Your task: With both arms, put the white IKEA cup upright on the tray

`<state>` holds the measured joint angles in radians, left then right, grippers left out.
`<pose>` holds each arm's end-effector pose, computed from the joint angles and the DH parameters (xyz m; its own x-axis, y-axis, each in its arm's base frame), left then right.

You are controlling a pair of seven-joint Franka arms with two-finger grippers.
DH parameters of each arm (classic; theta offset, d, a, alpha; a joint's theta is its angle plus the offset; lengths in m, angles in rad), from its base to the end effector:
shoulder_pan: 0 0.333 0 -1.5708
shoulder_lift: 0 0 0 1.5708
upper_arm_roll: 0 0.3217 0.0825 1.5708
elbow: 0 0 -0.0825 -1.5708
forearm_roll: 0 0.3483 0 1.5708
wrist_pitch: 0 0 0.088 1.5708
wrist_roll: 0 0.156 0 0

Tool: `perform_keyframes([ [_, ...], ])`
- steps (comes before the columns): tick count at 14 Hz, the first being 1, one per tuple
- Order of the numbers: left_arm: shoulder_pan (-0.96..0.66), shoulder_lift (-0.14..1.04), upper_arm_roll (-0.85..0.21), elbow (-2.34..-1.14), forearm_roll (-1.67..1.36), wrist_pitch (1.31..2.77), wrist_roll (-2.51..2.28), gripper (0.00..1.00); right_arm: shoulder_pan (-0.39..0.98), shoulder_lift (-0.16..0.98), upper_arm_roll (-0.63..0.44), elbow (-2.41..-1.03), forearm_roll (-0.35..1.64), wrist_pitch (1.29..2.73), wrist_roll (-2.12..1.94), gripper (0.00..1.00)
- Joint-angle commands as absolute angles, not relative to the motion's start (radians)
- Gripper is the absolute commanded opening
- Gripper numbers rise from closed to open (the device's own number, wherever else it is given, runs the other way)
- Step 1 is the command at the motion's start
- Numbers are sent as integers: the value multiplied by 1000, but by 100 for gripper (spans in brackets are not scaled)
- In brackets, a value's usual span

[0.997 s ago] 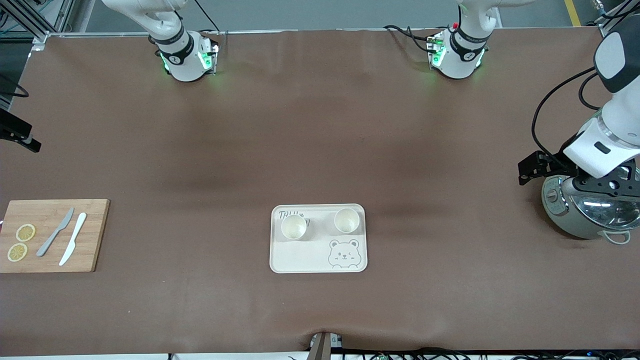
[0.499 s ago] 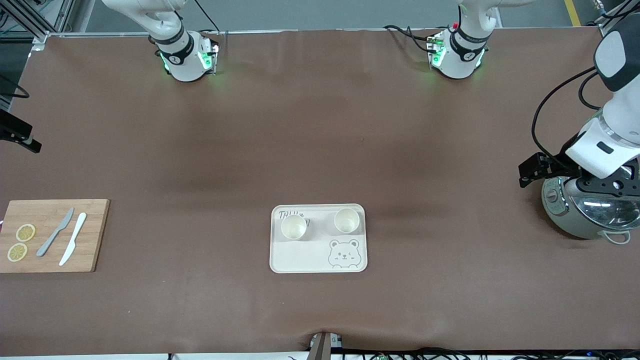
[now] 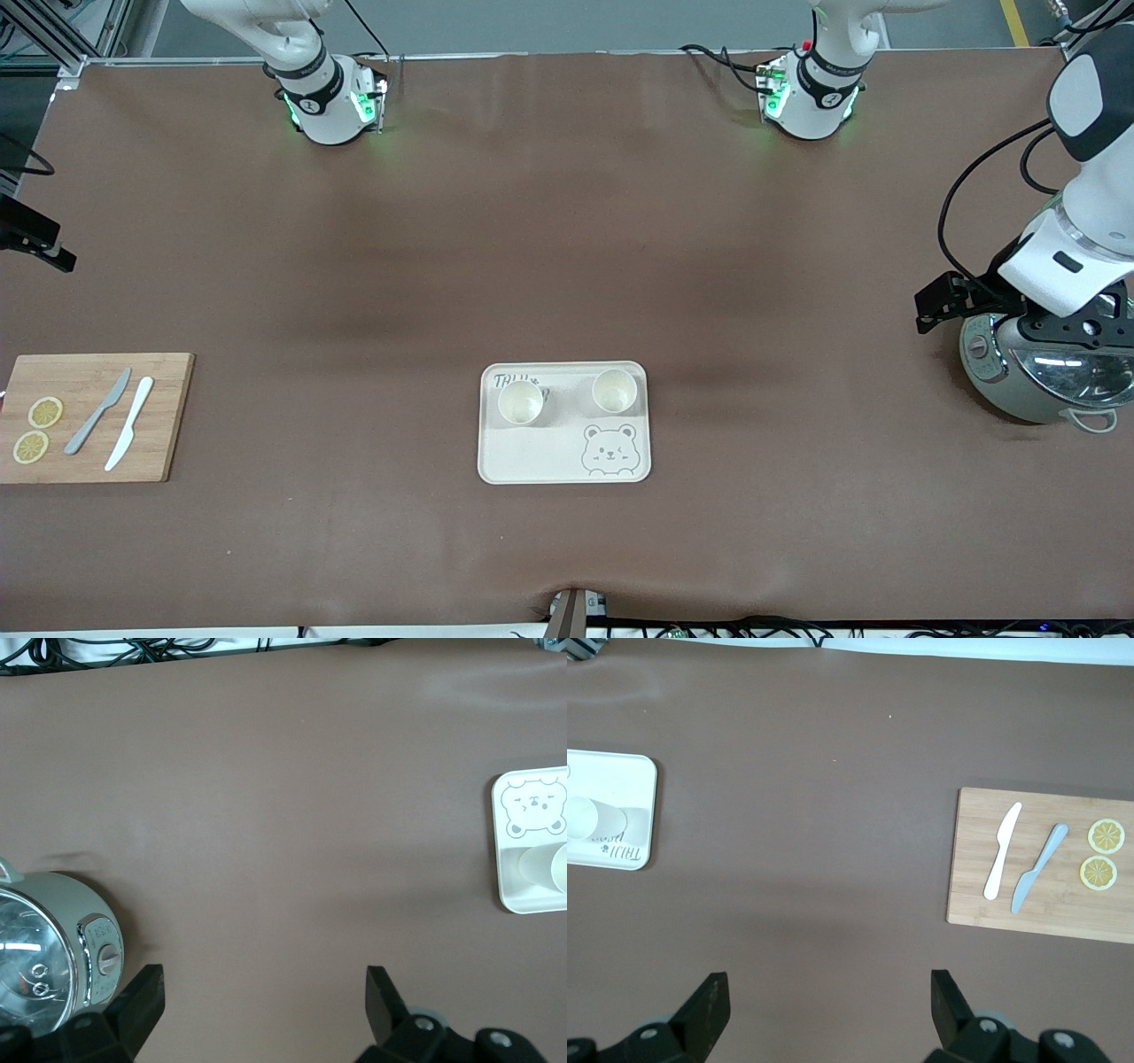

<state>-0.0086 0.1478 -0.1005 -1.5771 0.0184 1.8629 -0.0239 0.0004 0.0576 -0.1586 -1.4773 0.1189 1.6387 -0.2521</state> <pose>0.5914 -0.0590 0.5251 0.9866 -0.0862 0.1383 -0.0870 -0.9962 -0.0001 0.5458 -0.0665 0.5996 0.9880 0.0867 0.1280 0.0975 -0.9920 -0.0801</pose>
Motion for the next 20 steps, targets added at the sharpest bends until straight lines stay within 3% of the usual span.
perform_keyframes([
  [1, -8, 160, -103, -1562, 32, 1870, -43, 100, 18, 74, -158, -1453, 138, 1638, -161, 100],
  [8, -11, 156, -110, -1560, 32, 1870, -52, 100, 5, 77, -127, -1451, 137, 1635, -169, 100],
  [11, -5, 155, -113, -1536, 29, 1865, -40, 100, -72, 77, -48, -1453, 137, 1635, -158, 100],
  [16, 2, 147, -114, -1494, 3, 1804, -34, 100, -67, 77, -51, -1451, 133, 1632, -164, 100],
  [20, 5, 143, -106, -1431, -3, 1671, -26, 100, -69, 78, -51, -1453, 135, 1634, -167, 100],
])
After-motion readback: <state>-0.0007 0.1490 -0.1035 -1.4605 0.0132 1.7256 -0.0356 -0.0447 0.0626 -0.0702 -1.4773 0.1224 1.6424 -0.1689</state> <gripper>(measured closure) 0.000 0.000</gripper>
